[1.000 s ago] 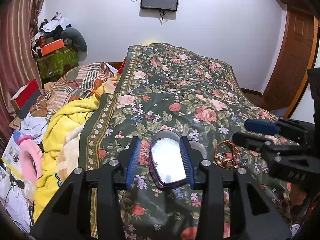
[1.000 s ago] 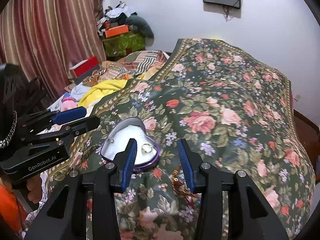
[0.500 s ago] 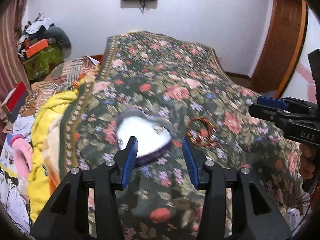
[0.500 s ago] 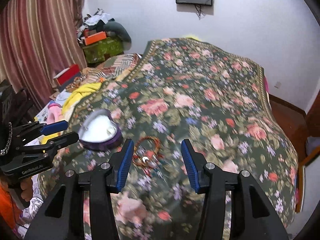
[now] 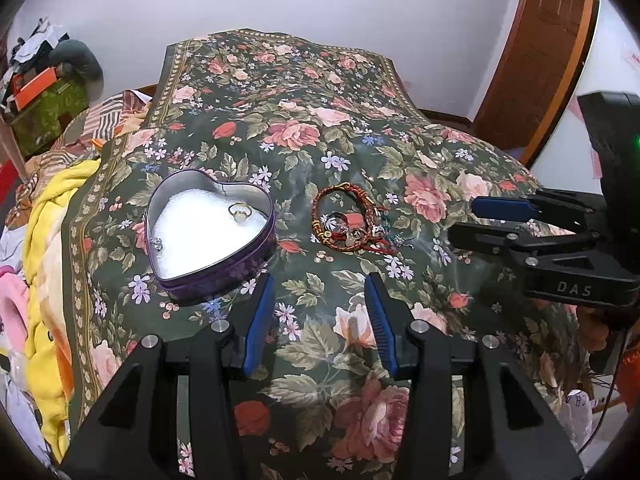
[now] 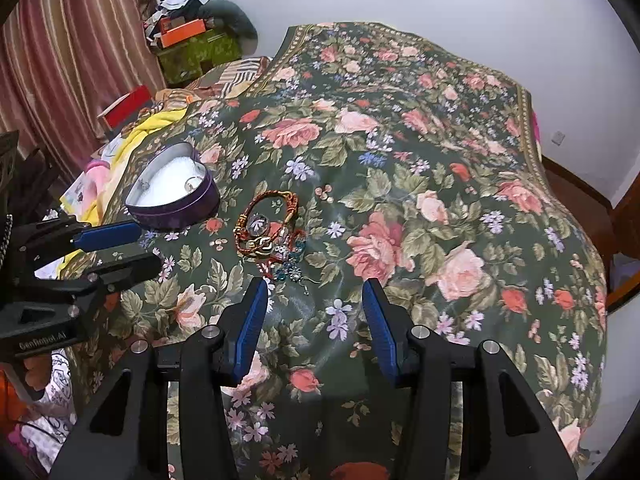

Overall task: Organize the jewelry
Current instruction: 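Lift both tools out of the tin and move back over the jewelry pile, then grasp the red-and-gold bracelet with the right tool and lift it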

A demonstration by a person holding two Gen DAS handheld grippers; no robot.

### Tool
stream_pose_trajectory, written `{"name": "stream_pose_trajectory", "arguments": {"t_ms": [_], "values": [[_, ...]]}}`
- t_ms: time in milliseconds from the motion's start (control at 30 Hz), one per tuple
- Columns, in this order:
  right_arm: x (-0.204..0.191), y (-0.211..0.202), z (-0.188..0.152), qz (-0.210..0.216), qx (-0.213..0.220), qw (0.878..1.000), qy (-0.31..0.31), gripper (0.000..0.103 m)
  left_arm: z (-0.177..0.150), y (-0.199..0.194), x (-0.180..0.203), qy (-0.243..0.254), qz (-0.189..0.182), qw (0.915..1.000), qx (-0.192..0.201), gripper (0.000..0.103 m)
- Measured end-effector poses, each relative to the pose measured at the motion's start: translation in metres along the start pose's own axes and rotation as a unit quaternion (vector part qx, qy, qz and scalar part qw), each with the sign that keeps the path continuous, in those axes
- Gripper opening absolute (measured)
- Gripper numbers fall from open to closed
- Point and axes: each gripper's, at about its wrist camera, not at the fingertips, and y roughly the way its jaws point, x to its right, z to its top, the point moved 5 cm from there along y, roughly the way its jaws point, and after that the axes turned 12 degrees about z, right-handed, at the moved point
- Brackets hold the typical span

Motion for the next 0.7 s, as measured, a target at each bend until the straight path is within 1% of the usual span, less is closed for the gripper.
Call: {"name": "stream_pose_trajectory", "arguments": {"t_ms": [67,167,300,400,500,700], "values": [[0.0,0.005,0.005,0.008,-0.002,1.0,0.002,0.045,0.001,0.001,-0.002,-0.003,0.002,1.0,0.003,0.045],[-0.002,0.015,0.015,0.016,-0.008,1.0,-0.002,0.045,0.006,-0.001,-0.009,-0.007,0.019,0.9997,0.014,0.043],[-0.008,0.032,0.026,0.014,-0.018,1.0,-0.022,0.045,0.014,-0.004,-0.022,-0.015,0.037,0.9987,0.032,0.043],[-0.006,0.044,0.032,0.023,-0.027,0.999,-0.015,0.045,0.019,-0.005,-0.031,-0.022,0.044,0.998,0.041,0.043],[-0.003,0.053,0.037,0.011,-0.031,0.999,-0.016,0.044,0.021,-0.005,-0.037,-0.024,0.05,0.9973,0.047,0.043],[-0.005,0.062,0.043,0.01,-0.039,0.999,-0.02,0.039,0.022,0.003,-0.042,-0.027,0.053,0.9972,0.045,0.043]]}}
